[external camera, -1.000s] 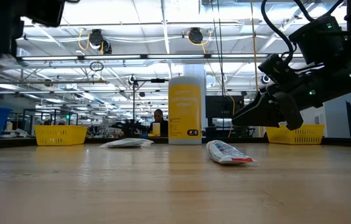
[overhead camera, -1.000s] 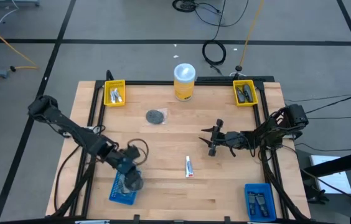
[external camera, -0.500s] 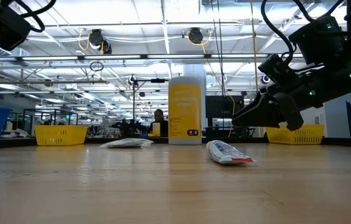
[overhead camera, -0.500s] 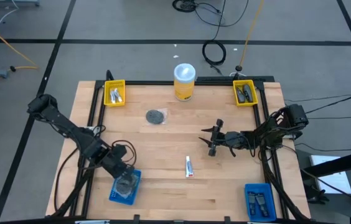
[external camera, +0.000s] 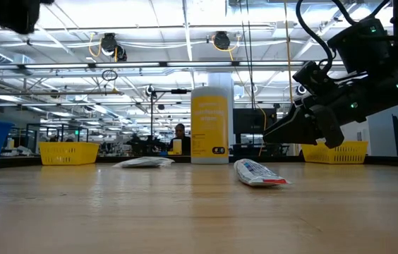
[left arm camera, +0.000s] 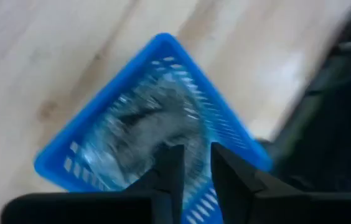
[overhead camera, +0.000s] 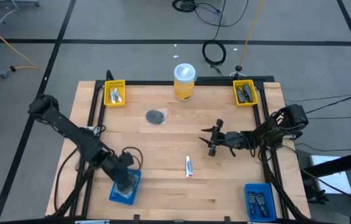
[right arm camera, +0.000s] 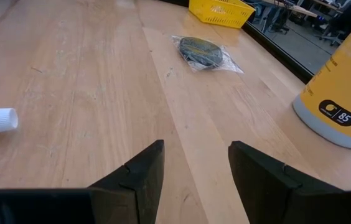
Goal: Pick & Place Travel size toiletries
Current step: Put the black hairbrush into the left blue bin
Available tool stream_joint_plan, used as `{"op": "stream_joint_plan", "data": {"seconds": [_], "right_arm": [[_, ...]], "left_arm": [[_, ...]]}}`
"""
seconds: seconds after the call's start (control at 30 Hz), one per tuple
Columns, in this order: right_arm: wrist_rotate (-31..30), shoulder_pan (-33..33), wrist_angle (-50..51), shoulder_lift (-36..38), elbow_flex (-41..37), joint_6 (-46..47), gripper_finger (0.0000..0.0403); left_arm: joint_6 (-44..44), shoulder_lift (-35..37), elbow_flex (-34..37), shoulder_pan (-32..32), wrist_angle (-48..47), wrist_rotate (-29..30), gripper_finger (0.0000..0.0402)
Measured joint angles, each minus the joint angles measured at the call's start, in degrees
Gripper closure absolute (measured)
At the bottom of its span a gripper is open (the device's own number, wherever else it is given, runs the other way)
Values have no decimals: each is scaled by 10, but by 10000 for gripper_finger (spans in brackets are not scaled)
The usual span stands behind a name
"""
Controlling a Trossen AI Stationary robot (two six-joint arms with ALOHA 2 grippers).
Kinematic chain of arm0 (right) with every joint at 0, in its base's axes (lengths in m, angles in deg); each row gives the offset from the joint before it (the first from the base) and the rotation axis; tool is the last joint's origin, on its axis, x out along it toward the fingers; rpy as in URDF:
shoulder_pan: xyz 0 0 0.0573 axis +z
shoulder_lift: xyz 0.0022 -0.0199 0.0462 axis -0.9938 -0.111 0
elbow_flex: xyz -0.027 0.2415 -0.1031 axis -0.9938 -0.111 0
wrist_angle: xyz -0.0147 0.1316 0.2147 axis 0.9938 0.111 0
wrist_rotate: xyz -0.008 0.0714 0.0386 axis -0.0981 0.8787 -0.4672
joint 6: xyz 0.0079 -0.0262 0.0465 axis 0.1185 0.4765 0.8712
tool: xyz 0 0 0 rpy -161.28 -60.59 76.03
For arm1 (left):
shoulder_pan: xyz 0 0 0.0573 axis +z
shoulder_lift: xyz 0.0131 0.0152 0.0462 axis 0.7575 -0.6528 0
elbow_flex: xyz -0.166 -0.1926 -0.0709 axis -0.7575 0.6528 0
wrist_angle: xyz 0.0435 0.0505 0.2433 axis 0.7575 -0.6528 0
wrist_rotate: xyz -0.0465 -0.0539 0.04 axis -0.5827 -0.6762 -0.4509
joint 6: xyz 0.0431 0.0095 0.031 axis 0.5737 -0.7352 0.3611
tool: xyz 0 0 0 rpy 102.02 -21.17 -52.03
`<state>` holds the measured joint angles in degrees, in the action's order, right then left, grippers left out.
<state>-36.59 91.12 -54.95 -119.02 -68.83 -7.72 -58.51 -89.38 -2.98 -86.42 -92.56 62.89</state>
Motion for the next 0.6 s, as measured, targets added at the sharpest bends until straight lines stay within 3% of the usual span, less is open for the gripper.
{"op": "stream_joint_plan", "data": {"seconds": [0.1,0.23,0.43,0.6], "right_arm": [[0,0,-1,0,0,0,232],[0,0,-1,0,0,0,232],[0,0,-2,0,0,0,232],[0,0,-2,0,0,0,232]], "left_arm": [[29,-38,1,5,-3,-6,359],[25,-88,1,12,0,-71,396],[-30,-121,1,18,39,-149,382],[-43,-114,1,29,29,-195,398]]}}
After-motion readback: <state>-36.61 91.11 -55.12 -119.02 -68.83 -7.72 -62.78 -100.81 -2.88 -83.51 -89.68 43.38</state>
